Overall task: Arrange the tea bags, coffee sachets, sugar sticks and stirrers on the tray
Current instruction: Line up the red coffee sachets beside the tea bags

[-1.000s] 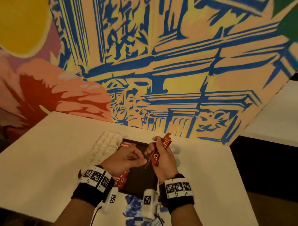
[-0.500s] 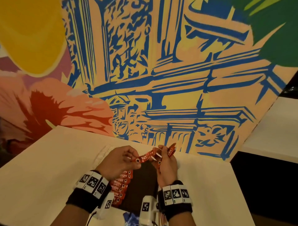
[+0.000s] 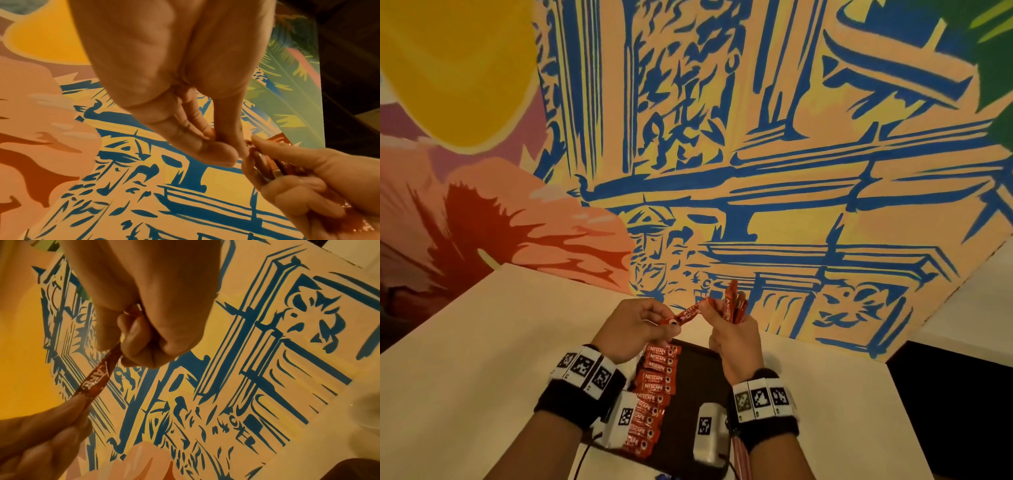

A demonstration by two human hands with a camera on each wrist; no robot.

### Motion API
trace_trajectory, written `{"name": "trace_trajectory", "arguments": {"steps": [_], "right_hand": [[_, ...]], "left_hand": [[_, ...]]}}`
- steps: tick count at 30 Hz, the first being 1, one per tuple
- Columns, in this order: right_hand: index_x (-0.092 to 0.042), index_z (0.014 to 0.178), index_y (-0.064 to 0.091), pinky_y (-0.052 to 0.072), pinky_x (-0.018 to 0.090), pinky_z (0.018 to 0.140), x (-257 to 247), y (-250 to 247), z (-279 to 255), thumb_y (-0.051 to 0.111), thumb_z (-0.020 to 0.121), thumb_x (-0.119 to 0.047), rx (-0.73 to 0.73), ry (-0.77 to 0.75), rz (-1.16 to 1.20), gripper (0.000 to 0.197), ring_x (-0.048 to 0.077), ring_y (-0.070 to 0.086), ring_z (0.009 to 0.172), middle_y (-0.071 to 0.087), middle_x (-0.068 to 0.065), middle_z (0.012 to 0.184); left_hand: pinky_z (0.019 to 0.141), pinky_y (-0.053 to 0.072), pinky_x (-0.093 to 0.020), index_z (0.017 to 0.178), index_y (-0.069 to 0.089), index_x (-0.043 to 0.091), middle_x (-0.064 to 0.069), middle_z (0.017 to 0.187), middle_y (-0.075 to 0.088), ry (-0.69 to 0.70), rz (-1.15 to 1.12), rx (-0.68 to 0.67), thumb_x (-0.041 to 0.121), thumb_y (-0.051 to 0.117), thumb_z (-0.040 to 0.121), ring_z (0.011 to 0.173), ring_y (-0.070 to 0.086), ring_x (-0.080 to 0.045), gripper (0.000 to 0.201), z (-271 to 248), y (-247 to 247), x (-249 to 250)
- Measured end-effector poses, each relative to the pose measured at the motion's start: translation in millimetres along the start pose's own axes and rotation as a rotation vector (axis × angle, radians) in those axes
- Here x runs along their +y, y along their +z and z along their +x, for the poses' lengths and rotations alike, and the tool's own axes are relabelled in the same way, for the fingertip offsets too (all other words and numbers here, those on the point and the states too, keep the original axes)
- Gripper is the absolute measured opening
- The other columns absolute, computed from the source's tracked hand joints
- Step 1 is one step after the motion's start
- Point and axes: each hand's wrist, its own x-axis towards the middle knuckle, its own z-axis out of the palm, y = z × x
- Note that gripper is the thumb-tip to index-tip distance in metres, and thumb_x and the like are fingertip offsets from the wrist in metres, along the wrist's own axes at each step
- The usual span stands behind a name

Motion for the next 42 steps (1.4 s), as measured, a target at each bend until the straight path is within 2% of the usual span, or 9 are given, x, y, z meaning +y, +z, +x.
{"name": "trace_trajectory", "arguments": {"steps": [6,10,17,22,27,31,34,36,42], "right_hand": [[-0.001,0.094,0.074,0.026,0.021,0.04,-8,-3,18,0.081,0.085,-0.016,0.028,-0.018,-0.123,0.019,0.009,0.029,0.044,0.059,0.004,0.064],[0.003,0.103,0.072,0.022,0.023,0.041,-13,4,20,0.076,0.089,-0.022,-0.043,-0.017,-0.052,0.028,0.01,0.024,0.043,0.038,-0.003,0.05],[-0.013,0.078,0.064,0.025,0.024,0.041,4,18,12,0.081,0.086,-0.023,-0.052,0.06,-0.217,0.021,0.01,0.03,0.039,0.042,-0.008,0.046],[-0.021,0.069,0.065,0.029,0.022,0.041,3,5,7,0.078,0.088,-0.019,-0.144,-0.012,-0.366,0.024,0.006,0.037,0.038,0.048,-0.009,0.047],[-0.019,0.067,0.065,0.033,0.015,0.043,3,7,-3,0.075,0.09,-0.016,-0.338,-0.013,-0.427,0.026,0.002,0.045,0.042,0.055,-0.01,0.05],[-0.004,0.086,0.073,0.029,0.02,0.042,10,-9,-7,0.081,0.085,-0.022,-0.259,0.05,-0.376,0.02,0.007,0.038,0.043,0.051,-0.006,0.053],[-0.01,0.086,0.077,0.029,0.02,0.04,11,-21,-9,0.084,0.081,-0.021,-0.116,0.091,-0.264,0.013,0.007,0.038,0.041,0.063,0.007,0.065],[-0.01,0.083,0.077,0.033,0.017,0.039,11,-25,-10,0.083,0.082,-0.017,-0.063,0.076,-0.254,0.008,0.003,0.044,0.038,0.068,0.002,0.062],[-0.005,0.087,0.079,0.04,0.008,0.048,33,-30,-5,0.083,0.082,-0.019,-0.096,0.005,-0.421,0.015,-0.003,0.06,0.05,0.074,-0.004,0.068]], "left_hand": [[0.06,0.054,-0.028,0.094,0.07,0.0,-0.012,0.075,0.069,-0.062,0.01,-0.067,0.004,0.085,0.072,0.06,0.064,-0.023,0.027,16,-22,1],[0.059,0.056,-0.027,0.095,0.067,-0.004,-0.013,0.078,0.068,-0.066,-0.063,-0.045,0.0,0.083,0.074,0.067,0.068,-0.025,0.026,23,-23,1],[0.067,0.058,-0.032,0.097,0.067,-0.001,-0.02,0.081,0.066,-0.056,-0.086,-0.025,0.003,0.081,0.077,0.072,0.069,-0.028,0.024,17,-5,-17],[0.077,0.056,-0.033,0.117,0.071,0.021,-0.005,0.111,0.07,-0.012,0.01,-0.119,0.03,0.081,0.079,0.095,0.069,-0.03,0.04,11,-17,-9],[0.061,0.05,-0.027,0.107,0.075,0.014,-0.008,0.093,0.075,0.118,0.095,-0.132,0.025,0.07,0.091,0.074,0.064,-0.02,0.02,9,-5,3],[0.058,0.05,-0.024,0.096,0.076,0.006,-0.009,0.079,0.07,0.066,-0.022,0.018,0.014,0.074,0.088,0.07,0.062,-0.015,0.011,6,-3,-4],[0.062,0.051,-0.027,0.093,0.077,0.009,-0.009,0.081,0.072,-0.035,-0.055,0.005,0.013,0.074,0.088,0.071,0.062,-0.018,0.008,3,-3,-12],[0.064,0.051,-0.028,0.094,0.077,0.009,-0.009,0.082,0.073,-0.085,-0.035,-0.03,0.013,0.071,0.09,0.072,0.062,-0.019,0.008,3,-5,-20],[0.061,0.048,-0.013,0.1,0.077,0.022,0.001,0.105,0.075,-0.042,0.38,-0.166,0.016,0.07,0.092,0.087,0.067,-0.015,0.012,7,-19,-33]]}}
